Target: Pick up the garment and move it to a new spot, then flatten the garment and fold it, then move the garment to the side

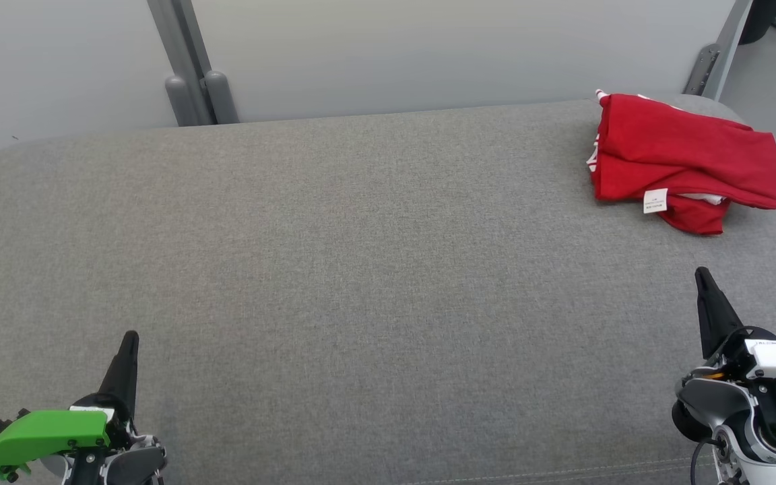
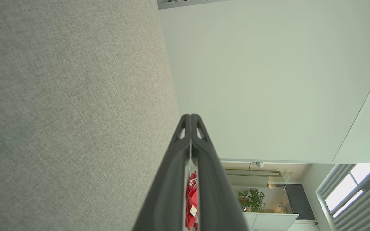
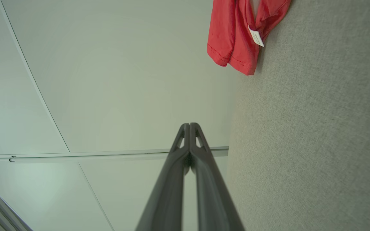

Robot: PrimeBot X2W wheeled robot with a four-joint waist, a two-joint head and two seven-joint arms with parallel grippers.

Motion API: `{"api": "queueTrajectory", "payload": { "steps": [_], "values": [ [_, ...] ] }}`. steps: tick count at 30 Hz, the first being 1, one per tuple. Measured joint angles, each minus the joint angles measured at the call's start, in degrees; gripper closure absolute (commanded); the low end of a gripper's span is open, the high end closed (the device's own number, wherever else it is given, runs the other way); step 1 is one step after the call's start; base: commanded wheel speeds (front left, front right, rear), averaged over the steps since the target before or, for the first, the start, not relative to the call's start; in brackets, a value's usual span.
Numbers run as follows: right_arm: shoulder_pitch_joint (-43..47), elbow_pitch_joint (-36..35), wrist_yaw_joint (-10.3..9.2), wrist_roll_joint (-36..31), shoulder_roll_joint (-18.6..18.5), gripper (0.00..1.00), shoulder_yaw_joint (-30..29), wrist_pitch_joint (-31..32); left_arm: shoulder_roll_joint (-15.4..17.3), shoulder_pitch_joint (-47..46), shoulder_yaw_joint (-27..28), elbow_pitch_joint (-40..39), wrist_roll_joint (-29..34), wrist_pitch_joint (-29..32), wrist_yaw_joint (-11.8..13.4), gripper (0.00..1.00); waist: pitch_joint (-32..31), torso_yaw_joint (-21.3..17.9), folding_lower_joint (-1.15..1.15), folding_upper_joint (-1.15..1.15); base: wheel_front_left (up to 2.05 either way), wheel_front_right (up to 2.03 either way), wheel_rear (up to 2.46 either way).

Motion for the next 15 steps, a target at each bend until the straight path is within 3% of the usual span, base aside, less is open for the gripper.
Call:
{"api": "queueTrajectory", "payload": {
  "steps": [15],
  "values": [
    [0.00,-0.03,0.00,-0.05,0.07,1.00,-0.12,0.01,-0.03,0.00,0.21,-0.05,0.01,0.04,0.00,1.00,0.01,0.00,0.00,0.00,0.00,0.00,0.00]
  ]
}}
